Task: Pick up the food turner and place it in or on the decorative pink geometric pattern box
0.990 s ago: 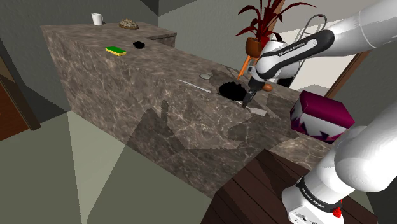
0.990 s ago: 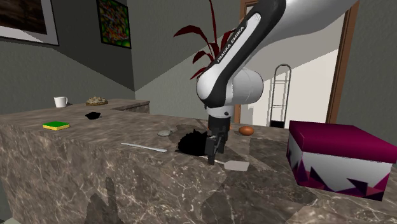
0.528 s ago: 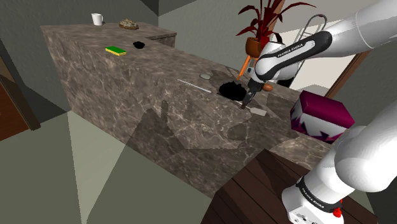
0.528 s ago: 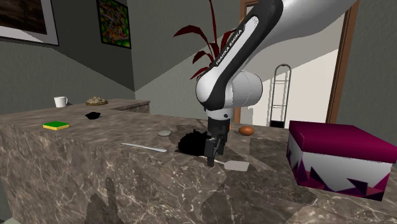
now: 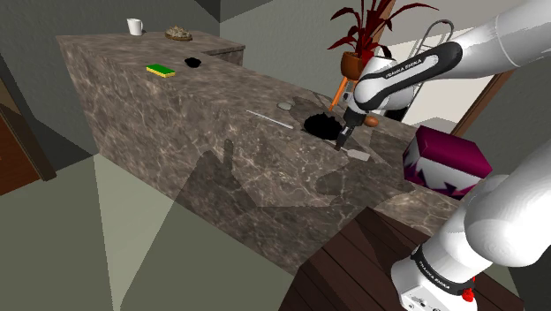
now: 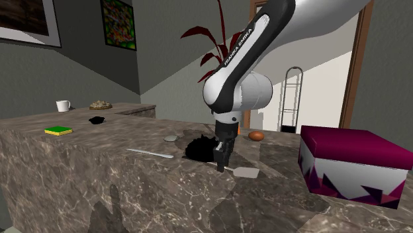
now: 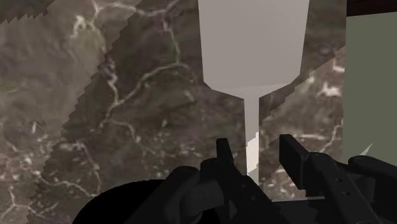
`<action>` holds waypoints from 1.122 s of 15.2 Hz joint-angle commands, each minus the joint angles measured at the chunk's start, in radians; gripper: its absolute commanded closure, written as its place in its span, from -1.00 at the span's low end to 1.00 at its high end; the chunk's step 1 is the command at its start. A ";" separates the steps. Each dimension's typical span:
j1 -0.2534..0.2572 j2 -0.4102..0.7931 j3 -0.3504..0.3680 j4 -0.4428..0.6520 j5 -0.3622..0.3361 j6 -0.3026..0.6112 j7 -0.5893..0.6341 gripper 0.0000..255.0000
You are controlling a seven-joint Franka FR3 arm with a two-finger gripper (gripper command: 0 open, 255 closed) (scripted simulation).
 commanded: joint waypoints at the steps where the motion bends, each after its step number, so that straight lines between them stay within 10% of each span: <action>1: -0.002 0.008 -0.002 -0.003 -0.001 0.002 0.001 1.00; 17: -0.013 -0.119 0.016 0.081 -0.054 -0.201 0.043 1.00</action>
